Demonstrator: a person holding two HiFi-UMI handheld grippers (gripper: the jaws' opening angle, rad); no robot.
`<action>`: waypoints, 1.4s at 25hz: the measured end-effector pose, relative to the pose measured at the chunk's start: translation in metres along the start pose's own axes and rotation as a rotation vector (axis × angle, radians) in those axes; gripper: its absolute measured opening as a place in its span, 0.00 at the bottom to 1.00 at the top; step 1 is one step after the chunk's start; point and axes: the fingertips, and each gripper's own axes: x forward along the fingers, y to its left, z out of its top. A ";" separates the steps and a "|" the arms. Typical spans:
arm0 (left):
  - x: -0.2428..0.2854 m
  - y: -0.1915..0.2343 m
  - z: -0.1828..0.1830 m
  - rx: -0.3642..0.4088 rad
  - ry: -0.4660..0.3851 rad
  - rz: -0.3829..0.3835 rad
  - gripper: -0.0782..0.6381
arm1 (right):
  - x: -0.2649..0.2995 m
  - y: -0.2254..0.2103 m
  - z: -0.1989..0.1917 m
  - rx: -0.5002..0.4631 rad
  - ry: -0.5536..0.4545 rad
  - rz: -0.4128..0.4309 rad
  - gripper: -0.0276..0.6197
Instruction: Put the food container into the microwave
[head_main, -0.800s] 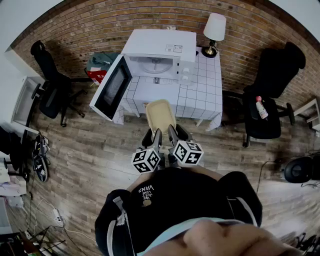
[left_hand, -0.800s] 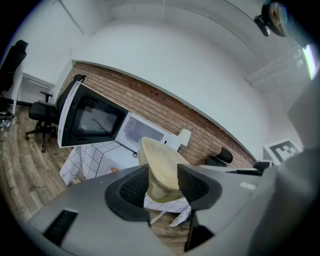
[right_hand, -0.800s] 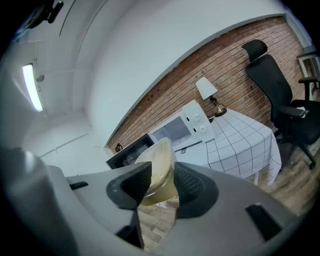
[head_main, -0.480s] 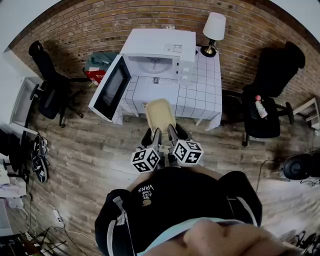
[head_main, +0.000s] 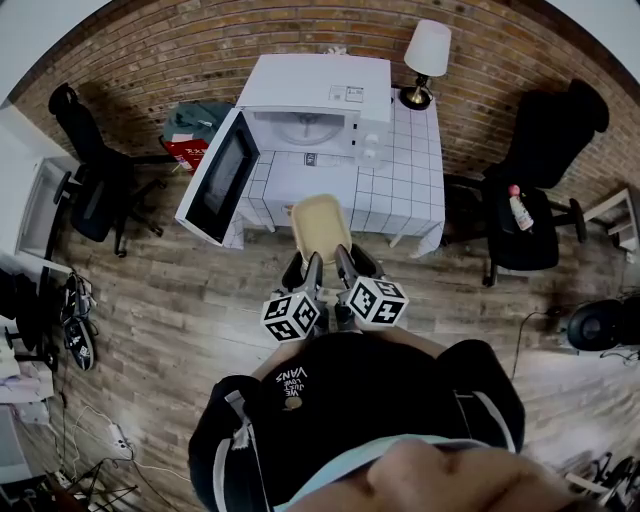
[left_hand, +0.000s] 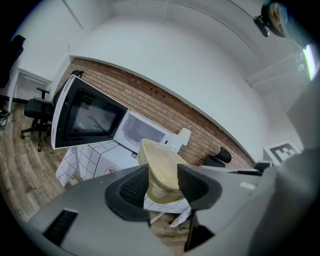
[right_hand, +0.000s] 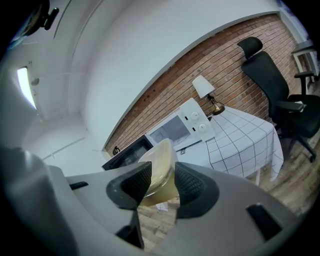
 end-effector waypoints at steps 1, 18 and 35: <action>0.001 0.002 0.001 0.001 0.003 -0.003 0.36 | 0.002 0.000 -0.001 0.001 0.001 -0.004 0.25; 0.041 0.051 0.031 0.001 0.058 -0.080 0.37 | 0.063 0.014 0.001 0.023 -0.036 -0.087 0.25; 0.063 0.101 0.054 0.027 0.119 -0.164 0.36 | 0.108 0.035 -0.015 0.071 -0.089 -0.177 0.25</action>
